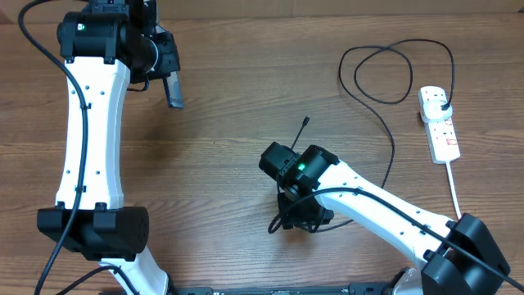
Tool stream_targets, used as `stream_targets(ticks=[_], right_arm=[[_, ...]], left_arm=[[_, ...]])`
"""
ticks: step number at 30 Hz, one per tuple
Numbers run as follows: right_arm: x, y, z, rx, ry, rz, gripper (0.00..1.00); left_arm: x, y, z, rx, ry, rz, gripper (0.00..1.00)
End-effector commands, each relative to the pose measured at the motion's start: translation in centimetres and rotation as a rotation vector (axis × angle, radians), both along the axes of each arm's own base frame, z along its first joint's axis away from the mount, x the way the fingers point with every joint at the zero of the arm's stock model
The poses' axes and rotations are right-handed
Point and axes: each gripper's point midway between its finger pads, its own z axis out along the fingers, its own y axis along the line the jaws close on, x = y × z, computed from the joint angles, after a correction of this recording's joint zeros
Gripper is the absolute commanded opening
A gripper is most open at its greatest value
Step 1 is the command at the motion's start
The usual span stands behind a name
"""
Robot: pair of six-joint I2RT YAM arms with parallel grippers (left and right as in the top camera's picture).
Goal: Plug charger to phone and switch on socket
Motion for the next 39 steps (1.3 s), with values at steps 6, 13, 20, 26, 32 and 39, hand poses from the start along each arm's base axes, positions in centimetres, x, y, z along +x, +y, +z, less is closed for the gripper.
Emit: stream_targets(ticks=[6,13,20,26,32,39], right_arm=[[10.1,0.0,7.9,0.214,-0.143,-0.124,0.74],[22.2,-4.1,6.8,0.083,-0.198,-0.297,0.84],[26.3,-3.5,-0.6,0.059,-0.176,-0.523,0.5],[25.9,-3.3,-4.5,0.004,-0.115,-0.529,0.5],[26.3,-3.5,-5.9,-0.015,-0.113,-0.556,0.5],[26.4,-3.8,-7.2,-0.041,-0.114,-0.554,0.46]], left_arm=[[0.0,-0.7,0.4,-0.039,-0.01,-0.007,0.04],[0.2,-1.1,0.5,-0.055,-0.016,-0.016,0.04],[0.2,-1.1,0.5,-0.053,-0.02,-0.02,0.04],[0.3,-1.1,0.6,-0.053,-0.022,-0.02,0.04],[0.3,-1.1,0.6,-0.053,-0.022,-0.021,0.04],[0.3,-1.1,0.6,-0.051,-0.024,-0.024,0.04]])
